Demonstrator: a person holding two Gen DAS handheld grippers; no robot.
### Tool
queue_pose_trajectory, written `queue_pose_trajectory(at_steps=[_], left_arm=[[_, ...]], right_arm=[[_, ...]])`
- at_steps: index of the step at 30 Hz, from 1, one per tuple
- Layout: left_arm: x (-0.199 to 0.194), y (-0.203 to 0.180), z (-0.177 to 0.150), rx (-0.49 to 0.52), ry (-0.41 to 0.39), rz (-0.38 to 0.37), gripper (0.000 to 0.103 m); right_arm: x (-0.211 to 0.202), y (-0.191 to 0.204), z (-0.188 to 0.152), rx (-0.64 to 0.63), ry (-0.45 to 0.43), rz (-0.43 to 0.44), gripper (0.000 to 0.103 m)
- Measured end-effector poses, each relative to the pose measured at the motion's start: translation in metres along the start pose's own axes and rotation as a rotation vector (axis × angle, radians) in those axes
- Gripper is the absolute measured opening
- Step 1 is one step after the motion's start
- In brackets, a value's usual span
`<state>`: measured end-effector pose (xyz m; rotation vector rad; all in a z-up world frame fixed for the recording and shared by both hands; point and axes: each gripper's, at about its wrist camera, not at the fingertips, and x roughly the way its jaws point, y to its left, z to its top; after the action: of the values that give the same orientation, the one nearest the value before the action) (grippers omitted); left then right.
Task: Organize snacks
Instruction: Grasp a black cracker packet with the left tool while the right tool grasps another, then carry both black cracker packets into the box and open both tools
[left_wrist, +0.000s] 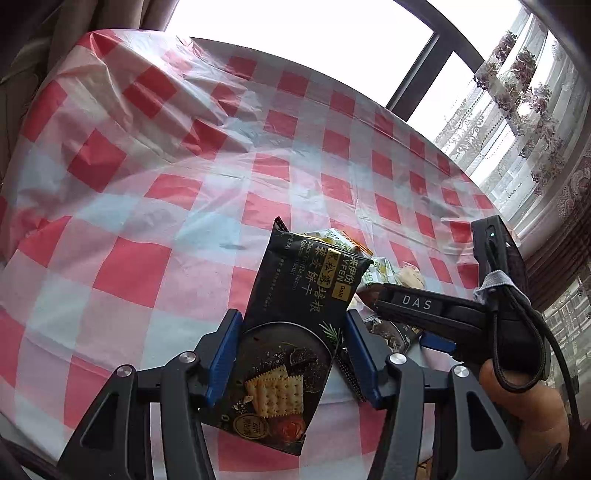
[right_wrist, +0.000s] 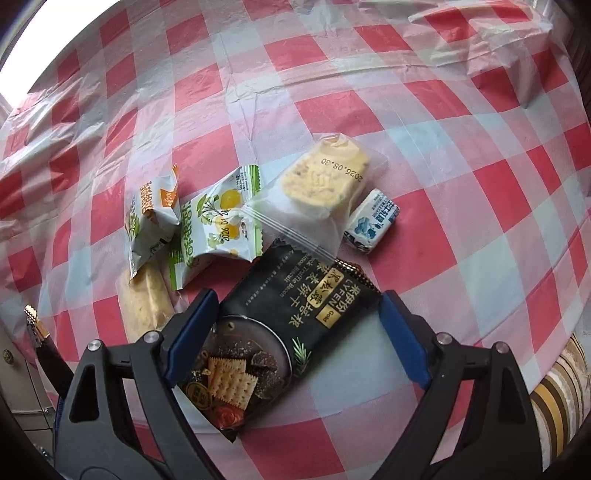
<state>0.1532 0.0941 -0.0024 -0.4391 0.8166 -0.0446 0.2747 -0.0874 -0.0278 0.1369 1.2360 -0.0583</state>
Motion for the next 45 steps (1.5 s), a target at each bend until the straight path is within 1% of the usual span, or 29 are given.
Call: queue_pose_trajectory(at_steps=[2,3,5,8,11,13,15,18,23,24,26,27,29,30,33,34,37,45], left_arm=[[-0.002,0.001,0.0,-0.004,-0.007,-0.004,0.057],[-0.003,0.001,-0.001,-0.003,-0.01,-0.004,0.057],[-0.003,0.001,-0.001,0.0,-0.01,-0.003,0.056],[-0.002,-0.003,-0.002,0.017,-0.01,0.001,0.057],[-0.004,-0.006,-0.003,0.024,-0.012,0.003,0.057],[-0.003,-0.006,-0.003,0.022,-0.005,0.007,0.057],[-0.001,-0.006,-0.004,0.021,0.008,0.014,0.057],[0.0,-0.009,-0.006,0.022,0.023,0.023,0.057],[0.004,-0.014,-0.012,0.021,0.072,0.053,0.057],[0.005,-0.014,-0.014,0.019,0.082,0.059,0.057],[0.004,-0.015,-0.017,0.017,0.089,0.069,0.057],[0.004,-0.016,-0.018,0.016,0.091,0.074,0.057],[0.003,-0.017,-0.019,0.014,0.092,0.08,0.057],[0.002,-0.017,-0.02,0.012,0.092,0.078,0.056],[-0.001,-0.021,-0.02,0.015,0.089,0.077,0.056],[-0.002,-0.022,-0.021,0.017,0.088,0.076,0.056],[-0.004,-0.03,-0.021,0.032,0.084,0.074,0.056],[-0.005,-0.06,-0.023,0.087,0.09,0.064,0.056]], right_arm=[[0.004,0.008,-0.002,-0.049,0.001,-0.03,0.096],[0.004,0.013,-0.004,-0.091,-0.011,-0.044,0.096],[0.002,0.015,-0.01,-0.143,-0.026,-0.035,0.096],[-0.001,0.011,-0.017,-0.256,-0.015,-0.012,0.096],[-0.004,-0.003,-0.023,-0.347,0.01,0.003,0.096],[-0.005,-0.019,-0.029,-0.367,0.037,0.018,0.096],[-0.007,-0.033,-0.035,-0.371,0.043,0.031,0.096],[-0.012,-0.05,-0.045,-0.377,0.054,0.023,0.098],[-0.016,-0.059,-0.058,-0.408,0.027,0.038,0.097],[-0.018,-0.059,-0.062,-0.42,0.017,0.048,0.096],[-0.022,-0.051,-0.062,-0.449,-0.005,0.078,0.082],[-0.024,-0.046,-0.064,-0.464,-0.015,0.085,0.078],[-0.028,-0.038,-0.07,-0.493,-0.032,0.092,0.058],[-0.029,-0.038,-0.071,-0.497,-0.037,0.09,0.056],[-0.033,-0.041,-0.072,-0.48,-0.032,0.113,0.055],[-0.035,-0.047,-0.064,-0.47,-0.031,0.125,0.055],[-0.037,-0.062,-0.059,-0.439,-0.036,0.163,0.055],[-0.06,-0.104,-0.055,-0.362,-0.088,0.225,0.055]])
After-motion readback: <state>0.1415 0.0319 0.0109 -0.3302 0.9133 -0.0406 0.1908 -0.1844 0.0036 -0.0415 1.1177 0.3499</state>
